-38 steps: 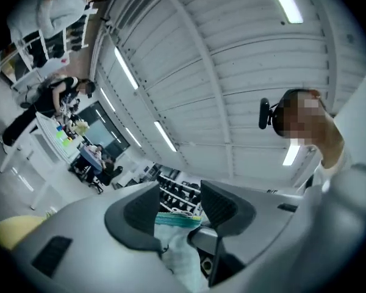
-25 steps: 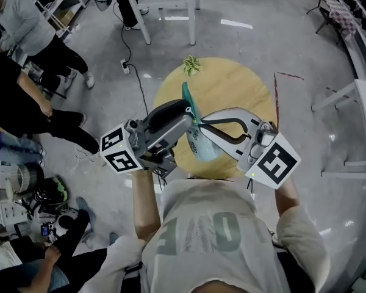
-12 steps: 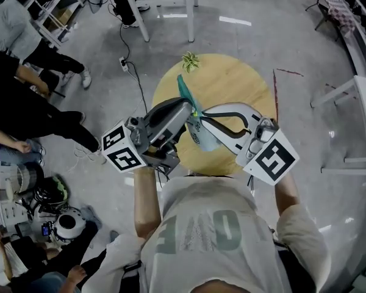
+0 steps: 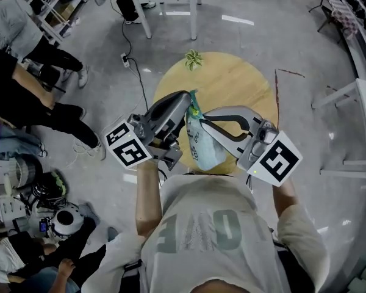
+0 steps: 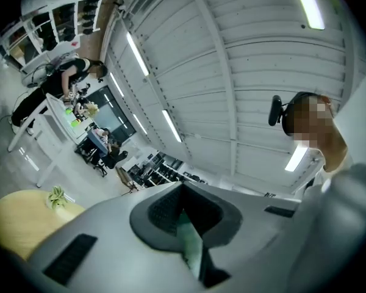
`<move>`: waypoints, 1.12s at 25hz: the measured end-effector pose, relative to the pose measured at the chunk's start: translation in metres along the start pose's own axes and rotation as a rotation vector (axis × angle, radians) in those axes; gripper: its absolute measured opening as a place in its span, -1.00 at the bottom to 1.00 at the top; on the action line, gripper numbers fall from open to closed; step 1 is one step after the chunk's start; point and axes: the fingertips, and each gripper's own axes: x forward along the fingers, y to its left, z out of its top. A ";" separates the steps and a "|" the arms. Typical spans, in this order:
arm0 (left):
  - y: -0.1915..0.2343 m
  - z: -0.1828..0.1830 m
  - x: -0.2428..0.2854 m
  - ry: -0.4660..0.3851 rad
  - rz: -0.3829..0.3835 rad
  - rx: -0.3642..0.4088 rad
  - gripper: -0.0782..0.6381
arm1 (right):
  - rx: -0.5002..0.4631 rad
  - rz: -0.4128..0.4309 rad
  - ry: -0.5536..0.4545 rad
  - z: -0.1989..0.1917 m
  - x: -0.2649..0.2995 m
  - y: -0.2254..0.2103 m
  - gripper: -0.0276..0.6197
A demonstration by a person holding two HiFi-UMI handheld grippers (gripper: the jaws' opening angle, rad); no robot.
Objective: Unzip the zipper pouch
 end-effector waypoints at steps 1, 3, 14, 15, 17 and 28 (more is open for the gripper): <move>0.008 0.000 -0.004 -0.008 0.025 -0.009 -0.71 | 0.007 0.007 -0.005 0.001 -0.001 0.002 -0.82; 0.023 0.002 -0.014 -0.020 0.077 -0.012 -0.71 | 0.015 0.016 0.000 0.002 -0.003 0.006 -0.82; 0.083 0.005 -0.049 -0.035 0.263 -0.005 -0.71 | 0.092 0.029 0.013 0.000 -0.021 0.016 -0.82; 0.085 0.006 -0.050 -0.034 0.265 -0.006 -0.71 | 0.091 0.025 0.021 -0.002 -0.021 0.016 -0.82; 0.086 0.004 -0.050 -0.030 0.268 -0.009 -0.71 | 0.098 0.016 0.031 -0.005 -0.021 0.017 -0.82; 0.087 -0.002 -0.044 -0.028 0.268 -0.025 -0.71 | 0.120 -0.010 0.043 -0.007 -0.022 0.018 -0.82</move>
